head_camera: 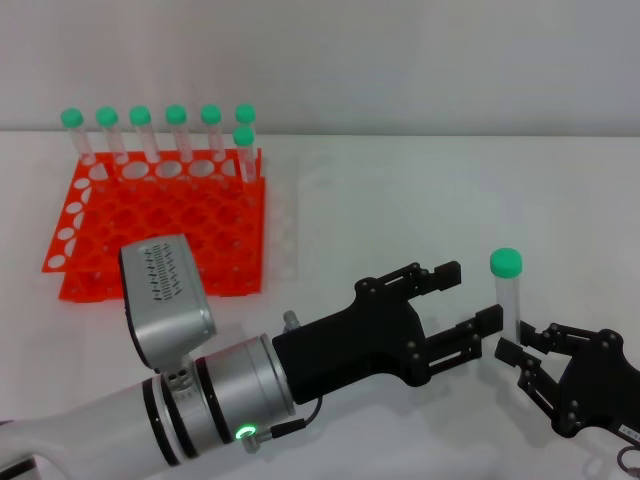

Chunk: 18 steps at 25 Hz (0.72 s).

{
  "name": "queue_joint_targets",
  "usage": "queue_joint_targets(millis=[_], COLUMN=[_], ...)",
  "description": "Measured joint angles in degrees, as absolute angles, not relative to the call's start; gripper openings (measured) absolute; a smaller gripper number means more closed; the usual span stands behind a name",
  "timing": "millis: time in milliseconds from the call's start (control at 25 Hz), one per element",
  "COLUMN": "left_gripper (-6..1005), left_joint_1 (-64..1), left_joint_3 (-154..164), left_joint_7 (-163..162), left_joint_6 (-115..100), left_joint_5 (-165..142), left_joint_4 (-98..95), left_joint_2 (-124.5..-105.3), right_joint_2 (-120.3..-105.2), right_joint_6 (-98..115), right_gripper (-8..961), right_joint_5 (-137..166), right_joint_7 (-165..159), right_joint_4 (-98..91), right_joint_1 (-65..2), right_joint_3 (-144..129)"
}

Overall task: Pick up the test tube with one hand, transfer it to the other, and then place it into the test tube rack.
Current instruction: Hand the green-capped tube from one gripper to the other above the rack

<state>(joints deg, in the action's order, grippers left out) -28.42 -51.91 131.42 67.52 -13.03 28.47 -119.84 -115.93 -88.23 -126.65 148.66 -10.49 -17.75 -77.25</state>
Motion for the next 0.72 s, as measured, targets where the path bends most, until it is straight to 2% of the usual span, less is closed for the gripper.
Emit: queue_joint_targets(millis=[320, 720], left_gripper=[635, 565], left_joint_1=[-30.02, -31.49], left_joint_3=[-51.91, -51.49], left_joint_7=[130.68, 129.57], left_joint_6=[65.46, 63.2], left_joint_5=[-12.26, -12.44], left_joint_4=[28.68, 29.08], left_joint_2=[-119.89, -119.89], right_joint_2=[-115.92, -115.93], right_joint_6=[-88.43, -87.95], right_gripper=[260, 272], right_joint_5=[-126.46, -126.65], right_joint_7=[148.7, 148.72], right_joint_4=[-10.51, -11.07], right_joint_1=[-17.91, -18.29], right_joint_3=[-78.08, -79.71])
